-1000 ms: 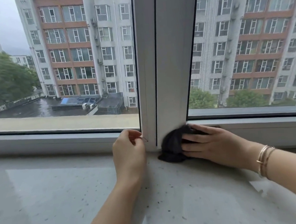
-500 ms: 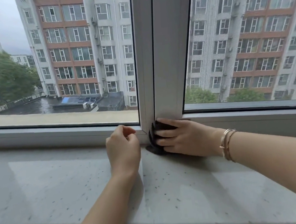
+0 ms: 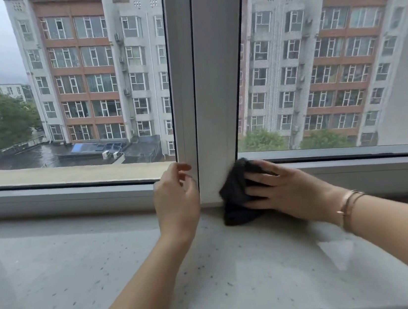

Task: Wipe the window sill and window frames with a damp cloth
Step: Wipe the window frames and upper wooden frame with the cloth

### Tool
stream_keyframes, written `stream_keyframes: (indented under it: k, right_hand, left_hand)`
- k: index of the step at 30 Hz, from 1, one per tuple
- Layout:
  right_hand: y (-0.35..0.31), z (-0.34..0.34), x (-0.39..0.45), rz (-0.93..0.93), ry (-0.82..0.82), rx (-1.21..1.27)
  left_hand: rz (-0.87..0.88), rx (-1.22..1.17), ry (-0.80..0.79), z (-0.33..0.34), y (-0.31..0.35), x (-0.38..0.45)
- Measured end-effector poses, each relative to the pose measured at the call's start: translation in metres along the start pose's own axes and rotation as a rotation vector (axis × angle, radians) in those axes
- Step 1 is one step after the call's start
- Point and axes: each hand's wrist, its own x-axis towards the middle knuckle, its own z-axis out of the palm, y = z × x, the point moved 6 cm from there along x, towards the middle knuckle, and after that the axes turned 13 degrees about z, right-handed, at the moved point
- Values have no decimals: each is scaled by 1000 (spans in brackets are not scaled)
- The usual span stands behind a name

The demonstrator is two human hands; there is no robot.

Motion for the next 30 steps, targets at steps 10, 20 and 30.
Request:
stream_keyframes:
  k: [10,20,30]
  right_hand:
    - [16,17,-49,86,-68,69]
    - [16,6,-24,336,-23,205]
    - [22,-2,-27,443,-3,210]
  left_hand:
    - [81,-85,98,17,14,-3]
    - [81,-67,141,18,20,-4]
    - [79,-90,94,27,25,-2]
